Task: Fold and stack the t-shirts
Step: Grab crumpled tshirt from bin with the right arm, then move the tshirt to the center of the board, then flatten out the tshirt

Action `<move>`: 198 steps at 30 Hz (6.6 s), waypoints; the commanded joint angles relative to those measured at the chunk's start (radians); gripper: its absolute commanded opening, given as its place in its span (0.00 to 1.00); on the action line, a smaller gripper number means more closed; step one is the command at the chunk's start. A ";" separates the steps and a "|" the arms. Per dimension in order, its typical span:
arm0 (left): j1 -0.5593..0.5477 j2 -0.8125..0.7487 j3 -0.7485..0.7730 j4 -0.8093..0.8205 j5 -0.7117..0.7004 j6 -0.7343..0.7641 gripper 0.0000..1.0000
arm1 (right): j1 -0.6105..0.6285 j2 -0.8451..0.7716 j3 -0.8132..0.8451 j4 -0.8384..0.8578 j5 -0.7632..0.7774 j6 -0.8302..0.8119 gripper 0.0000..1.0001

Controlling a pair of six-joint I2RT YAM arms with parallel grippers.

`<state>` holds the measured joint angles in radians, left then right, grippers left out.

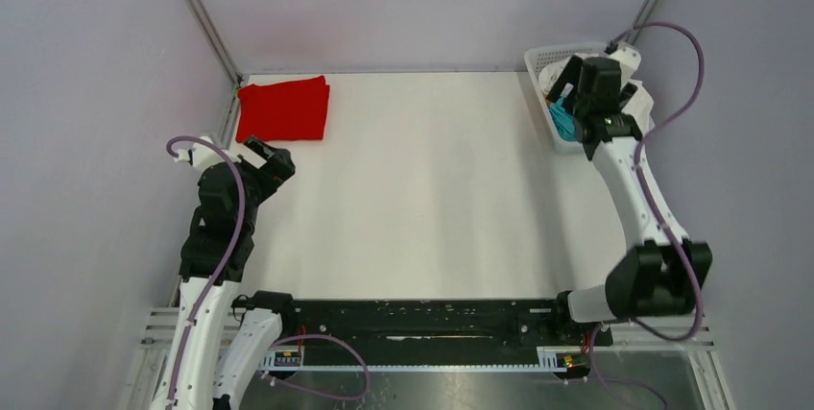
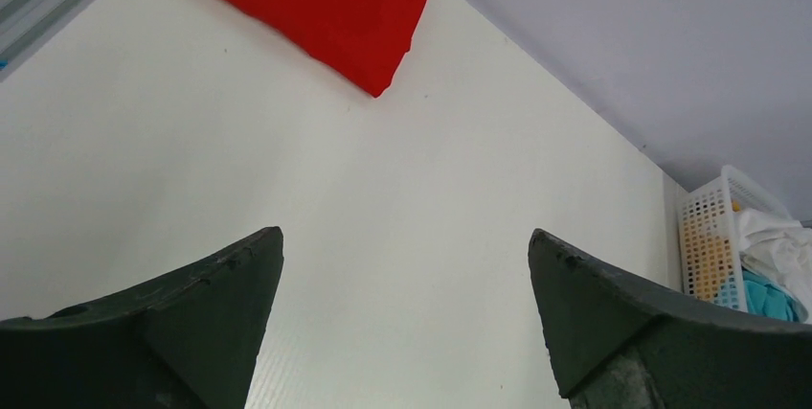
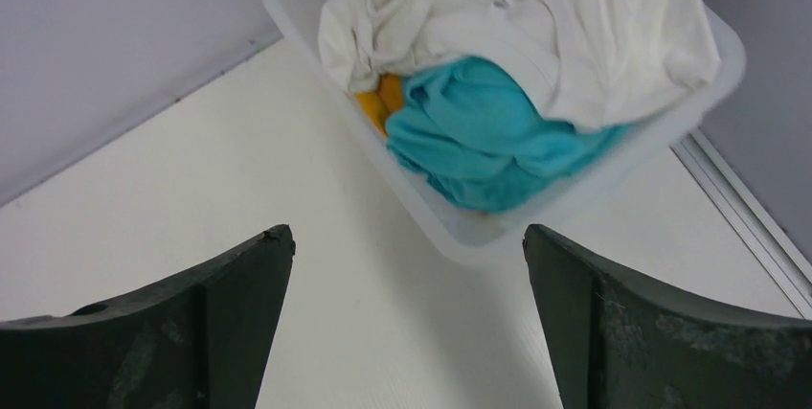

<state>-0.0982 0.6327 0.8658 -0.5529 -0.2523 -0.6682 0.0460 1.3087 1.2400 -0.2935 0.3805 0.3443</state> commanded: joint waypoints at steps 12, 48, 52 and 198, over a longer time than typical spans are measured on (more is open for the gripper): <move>0.002 0.042 -0.004 0.024 -0.091 -0.008 0.99 | -0.034 0.811 0.726 0.083 0.101 0.172 0.98; 0.003 -0.053 -0.067 0.059 0.096 -0.029 0.99 | -0.072 0.185 0.624 0.333 -0.815 0.255 0.00; 0.002 -0.065 -0.075 0.057 0.150 -0.041 0.99 | 0.076 0.081 0.630 0.314 -0.932 0.253 0.00; -0.519 0.551 -0.320 0.277 0.313 -0.144 0.99 | 0.187 -0.159 -0.624 0.283 -0.628 0.158 0.99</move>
<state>-0.6174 1.1000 0.5266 -0.3866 0.0948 -0.7662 0.1986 1.0206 0.5392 -0.1188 -0.1699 0.5323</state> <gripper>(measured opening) 0.989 0.993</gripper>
